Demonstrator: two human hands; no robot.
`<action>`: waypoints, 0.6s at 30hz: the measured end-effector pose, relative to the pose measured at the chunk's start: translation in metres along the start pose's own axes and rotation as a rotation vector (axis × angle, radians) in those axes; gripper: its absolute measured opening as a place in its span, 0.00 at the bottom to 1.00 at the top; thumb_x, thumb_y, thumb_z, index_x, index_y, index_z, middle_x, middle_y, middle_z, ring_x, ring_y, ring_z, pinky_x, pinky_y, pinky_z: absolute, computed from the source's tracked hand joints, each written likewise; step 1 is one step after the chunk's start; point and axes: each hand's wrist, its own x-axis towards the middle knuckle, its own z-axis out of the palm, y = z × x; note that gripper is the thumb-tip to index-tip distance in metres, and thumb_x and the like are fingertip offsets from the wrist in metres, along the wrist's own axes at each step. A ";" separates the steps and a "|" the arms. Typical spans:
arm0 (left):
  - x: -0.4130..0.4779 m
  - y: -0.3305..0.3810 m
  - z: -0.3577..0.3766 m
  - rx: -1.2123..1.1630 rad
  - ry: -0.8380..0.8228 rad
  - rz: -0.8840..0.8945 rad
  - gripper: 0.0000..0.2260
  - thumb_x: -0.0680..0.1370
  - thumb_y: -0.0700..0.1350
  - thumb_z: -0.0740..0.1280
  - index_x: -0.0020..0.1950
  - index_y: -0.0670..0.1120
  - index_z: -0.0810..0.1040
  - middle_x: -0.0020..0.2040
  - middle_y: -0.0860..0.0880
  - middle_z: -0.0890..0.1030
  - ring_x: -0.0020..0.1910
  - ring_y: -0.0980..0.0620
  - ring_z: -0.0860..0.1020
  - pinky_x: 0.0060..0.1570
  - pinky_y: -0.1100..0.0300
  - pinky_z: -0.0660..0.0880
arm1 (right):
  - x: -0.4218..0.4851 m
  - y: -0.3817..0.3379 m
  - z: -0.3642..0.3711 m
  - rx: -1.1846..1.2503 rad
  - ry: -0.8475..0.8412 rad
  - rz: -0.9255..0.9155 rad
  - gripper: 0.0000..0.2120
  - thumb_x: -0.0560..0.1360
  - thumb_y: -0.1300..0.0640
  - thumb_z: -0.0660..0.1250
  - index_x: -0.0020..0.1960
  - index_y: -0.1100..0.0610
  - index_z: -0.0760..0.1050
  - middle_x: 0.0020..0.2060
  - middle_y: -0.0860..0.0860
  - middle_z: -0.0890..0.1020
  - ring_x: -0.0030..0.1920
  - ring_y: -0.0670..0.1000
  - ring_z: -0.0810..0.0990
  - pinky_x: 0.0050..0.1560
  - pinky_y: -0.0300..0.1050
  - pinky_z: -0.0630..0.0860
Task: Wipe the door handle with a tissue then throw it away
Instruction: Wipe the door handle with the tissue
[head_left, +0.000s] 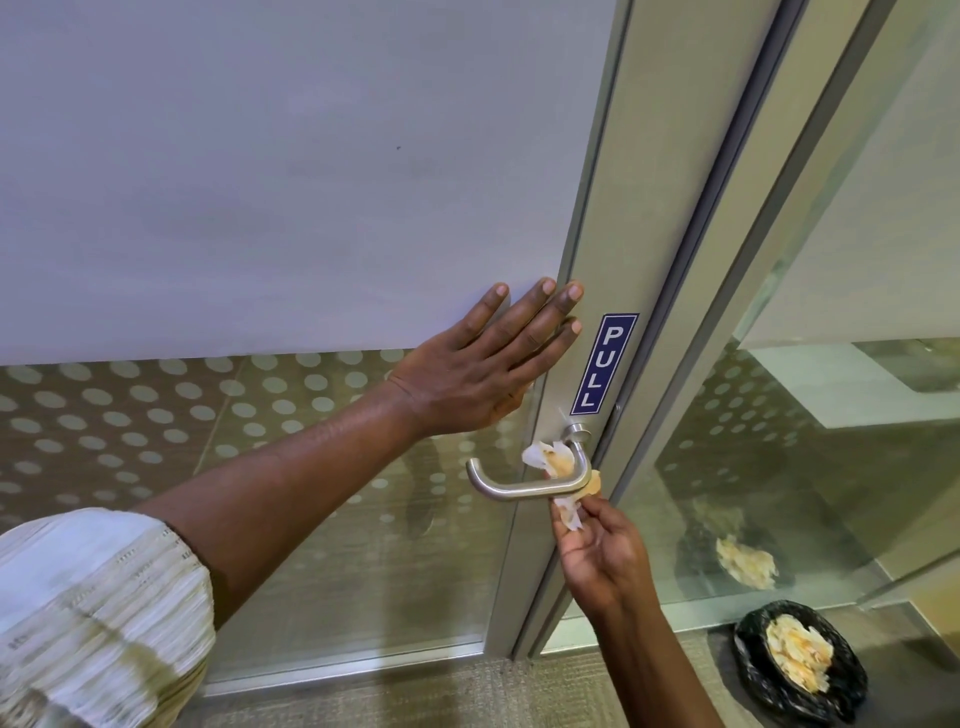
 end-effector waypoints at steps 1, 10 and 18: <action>0.000 0.000 0.000 -0.003 0.000 -0.001 0.32 0.84 0.51 0.60 0.86 0.40 0.57 0.85 0.37 0.57 0.84 0.37 0.56 0.82 0.40 0.49 | -0.002 0.003 -0.001 0.021 -0.009 0.015 0.22 0.74 0.67 0.60 0.68 0.68 0.71 0.54 0.63 0.84 0.57 0.58 0.83 0.61 0.53 0.80; 0.000 0.000 -0.001 0.014 0.014 -0.008 0.31 0.84 0.51 0.59 0.85 0.40 0.59 0.84 0.37 0.58 0.83 0.37 0.58 0.82 0.40 0.50 | -0.009 0.022 0.025 0.185 -0.212 0.078 0.42 0.66 0.28 0.70 0.64 0.62 0.76 0.57 0.63 0.82 0.60 0.63 0.81 0.73 0.68 0.63; 0.001 0.001 -0.001 0.014 0.014 -0.013 0.31 0.84 0.51 0.60 0.85 0.40 0.60 0.84 0.37 0.59 0.83 0.38 0.58 0.82 0.40 0.51 | -0.025 0.019 0.014 0.122 -0.210 0.080 0.55 0.63 0.25 0.71 0.72 0.66 0.68 0.65 0.65 0.79 0.65 0.65 0.79 0.73 0.62 0.65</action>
